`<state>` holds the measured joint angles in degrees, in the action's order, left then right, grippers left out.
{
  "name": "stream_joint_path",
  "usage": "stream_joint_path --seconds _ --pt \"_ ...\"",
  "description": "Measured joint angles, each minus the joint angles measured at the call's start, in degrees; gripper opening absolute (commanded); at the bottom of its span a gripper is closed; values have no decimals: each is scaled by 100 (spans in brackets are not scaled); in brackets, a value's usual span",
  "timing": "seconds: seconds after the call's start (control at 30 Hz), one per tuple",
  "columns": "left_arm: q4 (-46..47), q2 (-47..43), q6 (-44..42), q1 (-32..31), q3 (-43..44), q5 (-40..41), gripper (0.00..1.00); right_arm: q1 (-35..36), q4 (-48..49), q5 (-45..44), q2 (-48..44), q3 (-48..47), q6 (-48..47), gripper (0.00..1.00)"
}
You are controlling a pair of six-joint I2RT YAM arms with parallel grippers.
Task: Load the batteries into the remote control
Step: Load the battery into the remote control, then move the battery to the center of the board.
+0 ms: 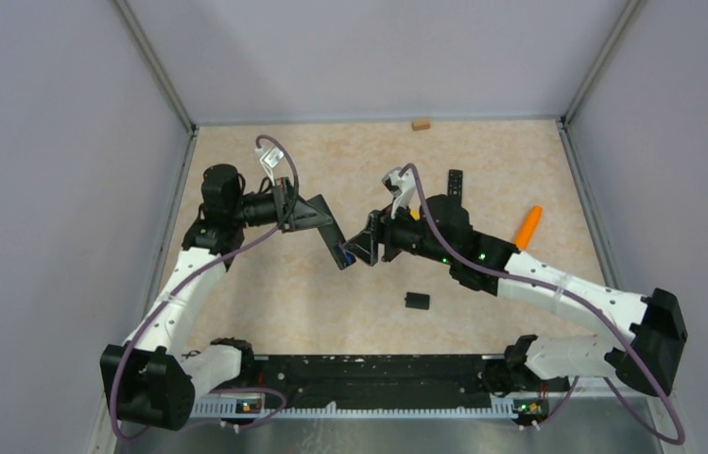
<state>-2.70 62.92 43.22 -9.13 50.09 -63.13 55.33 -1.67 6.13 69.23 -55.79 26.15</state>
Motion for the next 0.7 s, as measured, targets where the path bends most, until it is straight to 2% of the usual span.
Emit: stream_joint_path --seconds 0.13,0.27,0.47,0.6,0.7 --pt "-190 0 -92 -2 13 79 0 -114 -9 -133 -407 68 205 60" --pt "-367 2 -240 -2 17 269 0 -404 -306 -595 -634 68 474 53" --pt "-542 -37 -422 -2 17 564 0 -1440 -1593 -1703 -455 76 1016 40" --pt "-546 -302 -522 -2 17 739 0 -2474 -2142 -1980 -39 382 1268 40" --pt "-514 -557 -584 -2 17 824 0 -2837 -2398 -2218 343 564 1307 40"
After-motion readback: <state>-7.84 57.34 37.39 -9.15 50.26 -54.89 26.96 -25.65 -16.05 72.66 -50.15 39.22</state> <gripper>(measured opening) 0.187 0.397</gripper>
